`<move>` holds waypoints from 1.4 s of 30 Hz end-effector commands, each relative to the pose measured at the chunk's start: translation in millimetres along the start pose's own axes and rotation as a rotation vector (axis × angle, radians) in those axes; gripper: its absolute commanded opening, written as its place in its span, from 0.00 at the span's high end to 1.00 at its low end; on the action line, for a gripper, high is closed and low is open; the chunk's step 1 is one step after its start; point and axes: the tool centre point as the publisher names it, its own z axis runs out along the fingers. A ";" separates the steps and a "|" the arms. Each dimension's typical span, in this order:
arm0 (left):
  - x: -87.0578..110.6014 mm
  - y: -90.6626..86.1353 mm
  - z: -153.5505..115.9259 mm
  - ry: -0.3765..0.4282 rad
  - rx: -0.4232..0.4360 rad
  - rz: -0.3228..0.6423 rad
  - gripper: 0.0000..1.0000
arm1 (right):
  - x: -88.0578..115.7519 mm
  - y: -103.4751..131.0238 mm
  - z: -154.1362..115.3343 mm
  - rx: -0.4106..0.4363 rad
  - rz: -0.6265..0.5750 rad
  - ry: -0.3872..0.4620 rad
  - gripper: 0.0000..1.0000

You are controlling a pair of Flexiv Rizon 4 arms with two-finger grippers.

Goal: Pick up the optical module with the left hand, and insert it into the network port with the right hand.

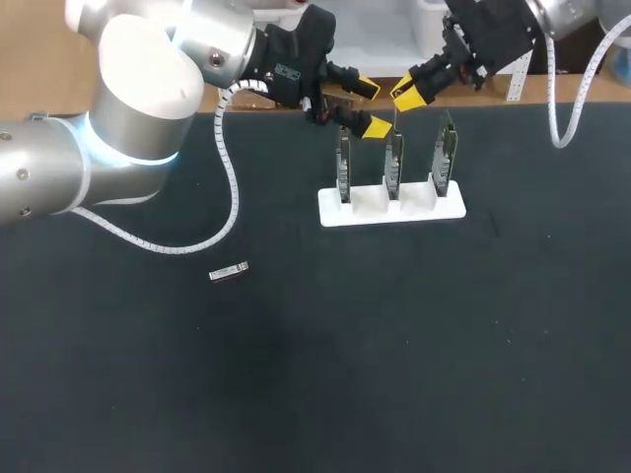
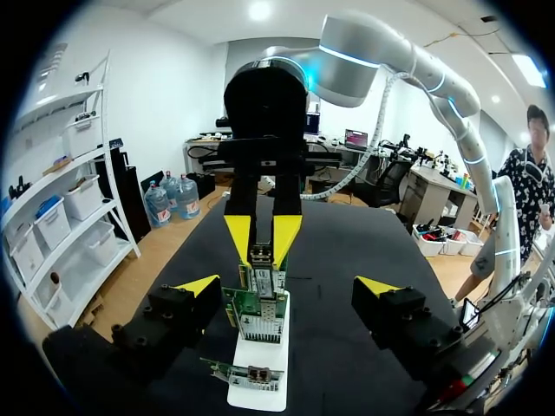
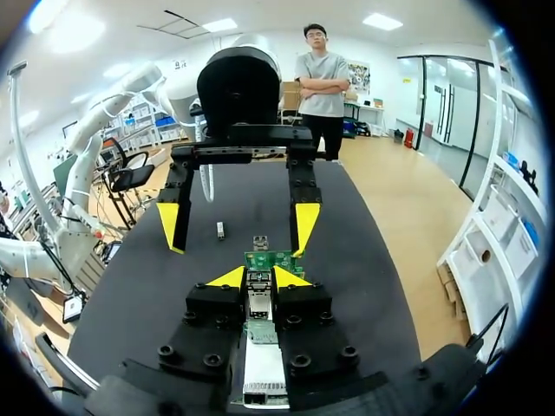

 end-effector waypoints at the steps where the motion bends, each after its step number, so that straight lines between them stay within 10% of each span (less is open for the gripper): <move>1: -1.6 2.6 0.9 0.008 0.004 -0.003 0.00 | 0.1 -2.4 0.4 -0.006 0.004 0.001 1.00; 42: -1.6 2.6 0.9 0.008 0.004 -0.003 0.00 | 0.6 4.3 -1.7 0.002 -0.008 0.006 1.00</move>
